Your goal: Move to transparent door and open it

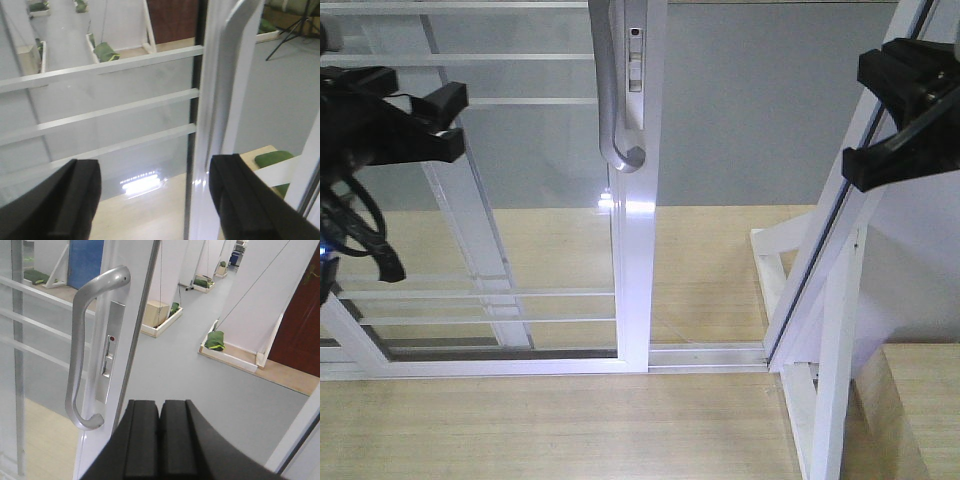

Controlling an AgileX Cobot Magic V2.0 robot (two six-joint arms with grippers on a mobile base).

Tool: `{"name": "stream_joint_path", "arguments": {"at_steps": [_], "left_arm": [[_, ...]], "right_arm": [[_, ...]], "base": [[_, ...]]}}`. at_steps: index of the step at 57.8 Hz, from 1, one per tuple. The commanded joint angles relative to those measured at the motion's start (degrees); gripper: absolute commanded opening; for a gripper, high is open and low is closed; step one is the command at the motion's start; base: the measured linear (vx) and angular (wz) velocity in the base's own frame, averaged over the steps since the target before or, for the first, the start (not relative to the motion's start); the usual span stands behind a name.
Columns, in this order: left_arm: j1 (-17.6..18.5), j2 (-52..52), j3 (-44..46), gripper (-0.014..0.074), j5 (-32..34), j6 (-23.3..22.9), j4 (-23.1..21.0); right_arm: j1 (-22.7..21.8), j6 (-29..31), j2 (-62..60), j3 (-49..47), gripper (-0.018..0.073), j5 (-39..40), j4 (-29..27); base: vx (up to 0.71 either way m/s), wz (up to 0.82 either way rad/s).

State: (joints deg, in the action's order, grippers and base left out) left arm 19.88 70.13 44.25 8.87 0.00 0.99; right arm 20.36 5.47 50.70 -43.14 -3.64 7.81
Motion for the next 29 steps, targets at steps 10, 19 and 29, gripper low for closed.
{"name": "stream_joint_path", "arguments": {"at_steps": [10, 19, 29], "left_arm": [[6.8, 10.3, 2.3, 0.0559, 21.5, 0.0, -0.6], [8.3, 17.6, 6.8, 0.0559, 24.6, -0.5, -0.6], [8.3, 24.3, 14.8, 0.0559, 24.4, -0.6, -0.6]], "right_arm": [[-0.2, 0.5, -4.3, -0.9, -0.0004, 1.9, 0.3], [-0.2, 0.5, -4.3, -0.9, -0.0004, 0.1, 0.2], [-0.2, 0.5, -4.2, -0.9, -0.0004, -0.2, 0.1]], "base": [[0.00, 0.00], [0.00, 0.00], [0.00, 0.00]]}}
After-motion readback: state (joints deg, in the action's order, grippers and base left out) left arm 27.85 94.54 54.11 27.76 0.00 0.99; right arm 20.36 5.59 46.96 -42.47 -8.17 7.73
